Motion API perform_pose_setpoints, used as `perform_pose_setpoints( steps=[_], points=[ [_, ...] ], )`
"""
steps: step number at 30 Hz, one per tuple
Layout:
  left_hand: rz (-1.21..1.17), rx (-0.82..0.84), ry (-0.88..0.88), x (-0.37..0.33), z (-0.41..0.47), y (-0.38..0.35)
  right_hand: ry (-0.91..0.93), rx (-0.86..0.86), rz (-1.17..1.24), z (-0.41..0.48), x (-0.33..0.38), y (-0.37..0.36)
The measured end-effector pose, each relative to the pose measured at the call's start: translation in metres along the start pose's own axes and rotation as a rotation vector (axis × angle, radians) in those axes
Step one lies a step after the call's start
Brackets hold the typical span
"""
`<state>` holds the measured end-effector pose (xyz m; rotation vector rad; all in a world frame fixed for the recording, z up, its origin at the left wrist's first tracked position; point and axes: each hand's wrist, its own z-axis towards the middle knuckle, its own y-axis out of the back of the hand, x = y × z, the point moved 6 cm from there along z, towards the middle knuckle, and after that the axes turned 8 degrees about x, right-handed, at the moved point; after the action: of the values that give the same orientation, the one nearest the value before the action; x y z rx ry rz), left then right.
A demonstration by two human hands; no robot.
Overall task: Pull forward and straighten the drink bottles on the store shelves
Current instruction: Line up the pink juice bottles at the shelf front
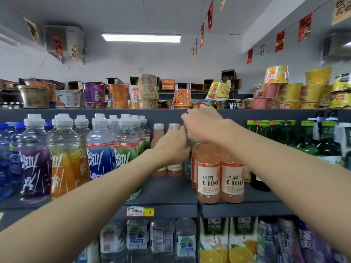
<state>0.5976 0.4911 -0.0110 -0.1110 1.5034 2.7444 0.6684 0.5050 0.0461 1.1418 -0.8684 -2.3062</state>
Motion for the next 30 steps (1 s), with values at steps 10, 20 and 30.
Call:
perform_pose_setpoints(
  steps=[10, 20, 30],
  points=[
    [-0.425, -0.253, -0.064, -0.029, -0.012, -0.018, -0.075, -0.243, 0.596, -0.067, -0.034, -0.034],
    [-0.354, -0.142, -0.079, -0.038, -0.019, -0.021, -0.194, -0.568, 0.786, -0.102, -0.079, -0.054],
    [-0.393, -0.017, -0.118, -0.041, -0.022, -0.018, -0.236, -0.28, 0.808, -0.096, -0.066, -0.071]
  ],
)
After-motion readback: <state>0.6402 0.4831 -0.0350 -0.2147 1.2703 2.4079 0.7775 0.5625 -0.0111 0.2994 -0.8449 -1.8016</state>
